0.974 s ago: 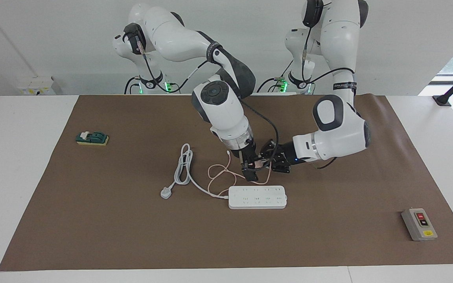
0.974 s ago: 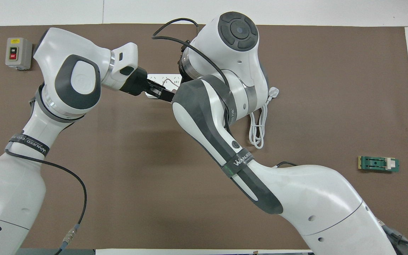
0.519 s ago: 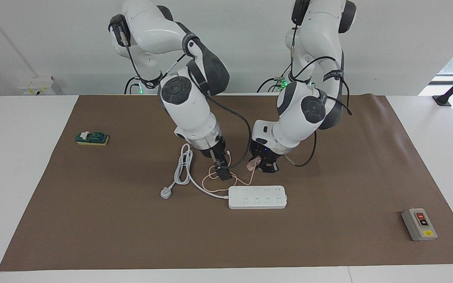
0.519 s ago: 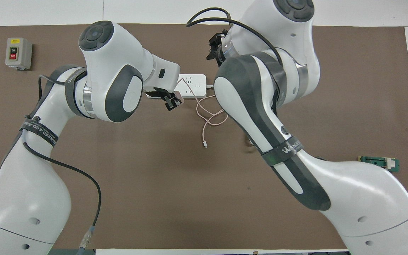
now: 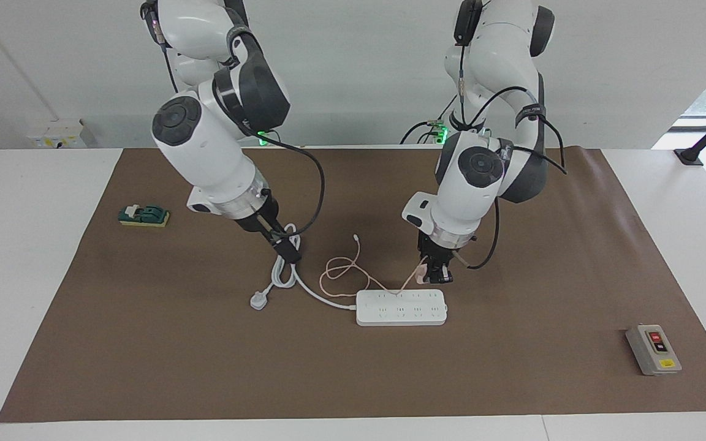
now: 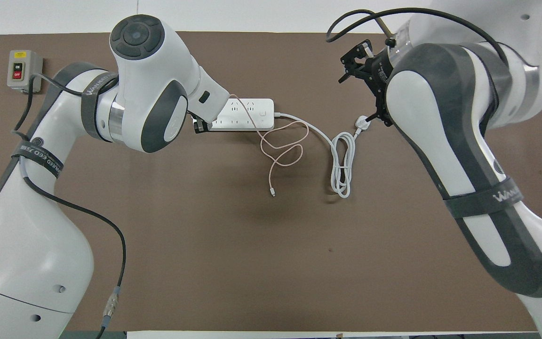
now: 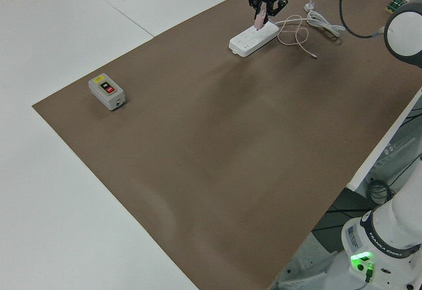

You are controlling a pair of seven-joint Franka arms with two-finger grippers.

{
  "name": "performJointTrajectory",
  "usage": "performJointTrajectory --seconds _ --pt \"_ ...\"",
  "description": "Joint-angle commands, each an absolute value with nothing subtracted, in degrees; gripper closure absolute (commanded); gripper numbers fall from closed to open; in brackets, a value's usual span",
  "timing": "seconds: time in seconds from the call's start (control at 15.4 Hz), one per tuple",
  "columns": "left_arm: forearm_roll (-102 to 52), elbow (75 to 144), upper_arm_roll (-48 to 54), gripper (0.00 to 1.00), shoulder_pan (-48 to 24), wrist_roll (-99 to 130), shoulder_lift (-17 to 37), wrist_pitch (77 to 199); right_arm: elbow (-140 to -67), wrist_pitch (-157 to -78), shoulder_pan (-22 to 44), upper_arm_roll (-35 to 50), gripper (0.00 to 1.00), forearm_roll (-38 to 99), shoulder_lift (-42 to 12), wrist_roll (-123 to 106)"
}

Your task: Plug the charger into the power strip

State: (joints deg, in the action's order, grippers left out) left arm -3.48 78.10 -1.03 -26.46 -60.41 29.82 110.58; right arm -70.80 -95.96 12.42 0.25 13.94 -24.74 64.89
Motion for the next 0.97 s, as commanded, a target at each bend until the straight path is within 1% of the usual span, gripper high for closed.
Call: performJointTrajectory --seconds 0.0,0.13,0.26,0.32,0.45,0.58,0.71,0.91 --pt "-2.0 71.8 -1.1 1.0 -25.8 -61.5 33.3 107.4 -73.8 -93.7 11.1 0.7 0.03 10.0 -21.2 57.4" --pt "-1.6 69.6 -1.3 1.0 -25.7 -61.6 34.4 105.5 -73.8 -91.9 10.8 0.7 0.03 7.3 -20.1 52.8" --pt "-1.5 69.0 -1.5 1.0 -25.0 -62.6 35.6 105.2 -73.8 -90.0 10.0 0.7 0.03 6.2 -19.3 47.5" --pt "-1.5 68.1 -1.2 1.0 -23.9 -62.9 36.7 105.3 -73.9 -89.1 9.5 0.7 0.03 6.1 -18.6 44.2" --pt "-0.9 64.0 -1.5 1.0 -24.4 -62.9 40.1 105.0 -74.6 -87.5 8.3 0.7 0.03 4.3 -17.2 36.3" --pt "1.6 63.8 -1.1 1.0 -25.4 -62.8 39.9 105.4 -76.7 -87.5 6.6 0.7 0.03 2.7 -14.9 27.1" --pt "1.2 63.8 -1.1 1.0 -24.8 -62.8 39.9 103.6 -78.2 -87.5 5.7 0.7 0.01 1.3 -12.7 20.2" --pt "-0.5 64.8 -1.3 1.0 -23.6 -62.8 39.6 103.8 -83.3 -88.0 5.7 0.7 0.0 0.3 -7.7 18.5"
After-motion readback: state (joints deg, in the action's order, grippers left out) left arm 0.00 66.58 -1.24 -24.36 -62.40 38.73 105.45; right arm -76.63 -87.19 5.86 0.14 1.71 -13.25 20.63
